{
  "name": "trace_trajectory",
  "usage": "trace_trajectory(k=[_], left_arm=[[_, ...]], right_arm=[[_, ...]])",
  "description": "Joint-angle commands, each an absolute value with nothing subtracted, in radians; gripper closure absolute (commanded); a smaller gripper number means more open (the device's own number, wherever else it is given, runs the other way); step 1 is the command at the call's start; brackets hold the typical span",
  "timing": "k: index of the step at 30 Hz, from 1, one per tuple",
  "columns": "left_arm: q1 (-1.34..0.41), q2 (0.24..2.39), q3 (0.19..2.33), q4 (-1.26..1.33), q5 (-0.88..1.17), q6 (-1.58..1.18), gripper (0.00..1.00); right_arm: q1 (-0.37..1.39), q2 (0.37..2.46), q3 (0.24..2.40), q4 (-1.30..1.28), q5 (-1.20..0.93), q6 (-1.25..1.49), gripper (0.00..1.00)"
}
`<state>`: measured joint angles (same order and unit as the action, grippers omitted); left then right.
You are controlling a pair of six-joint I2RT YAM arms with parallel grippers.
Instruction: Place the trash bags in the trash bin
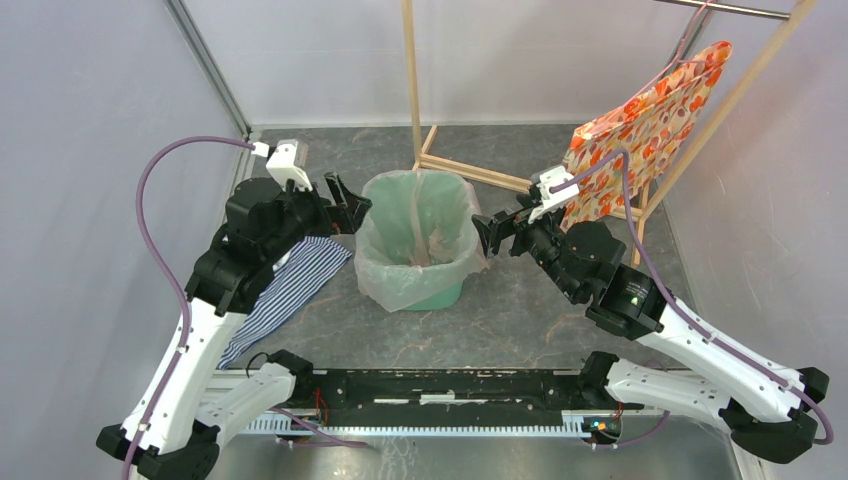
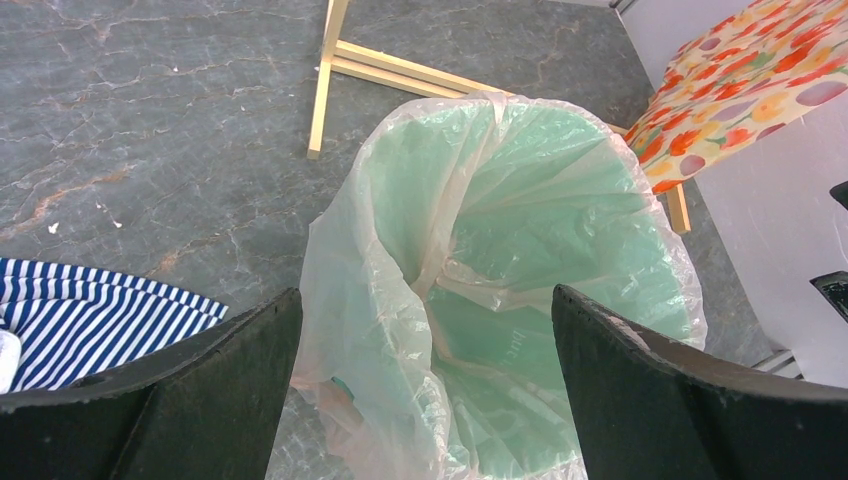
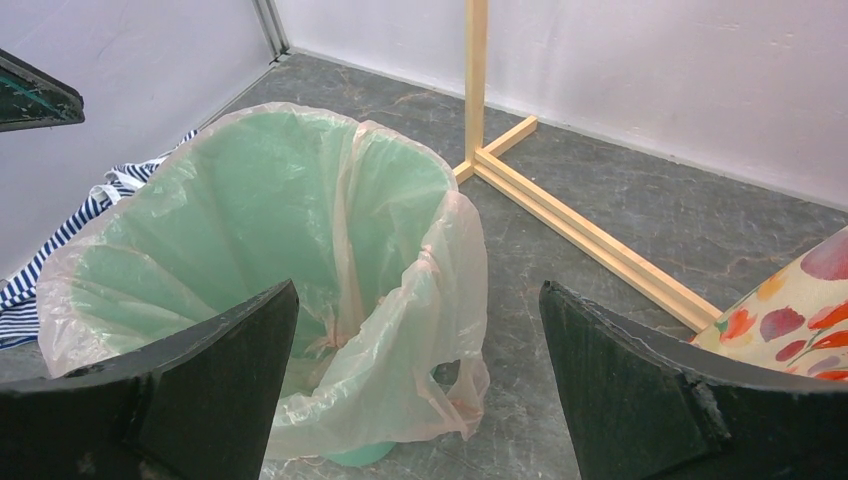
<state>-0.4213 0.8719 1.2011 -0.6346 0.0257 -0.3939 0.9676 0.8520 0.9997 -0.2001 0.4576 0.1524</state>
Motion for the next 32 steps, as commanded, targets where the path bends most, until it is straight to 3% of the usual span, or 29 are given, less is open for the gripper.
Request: trace_trajectory(k=[1, 32], left_arm=[[-0.420, 0.862, 1.219, -0.624, 0.003, -0.347, 0.00], [-0.421, 0.846, 1.212, -0.644, -0.031, -0.343, 0.00]], right_arm=[[0.966, 0.848, 1.017, -0.161, 0.473, 0.150, 0.02], [0.965, 0.839, 1.001, -0.158, 0.470, 0.163, 0.02]])
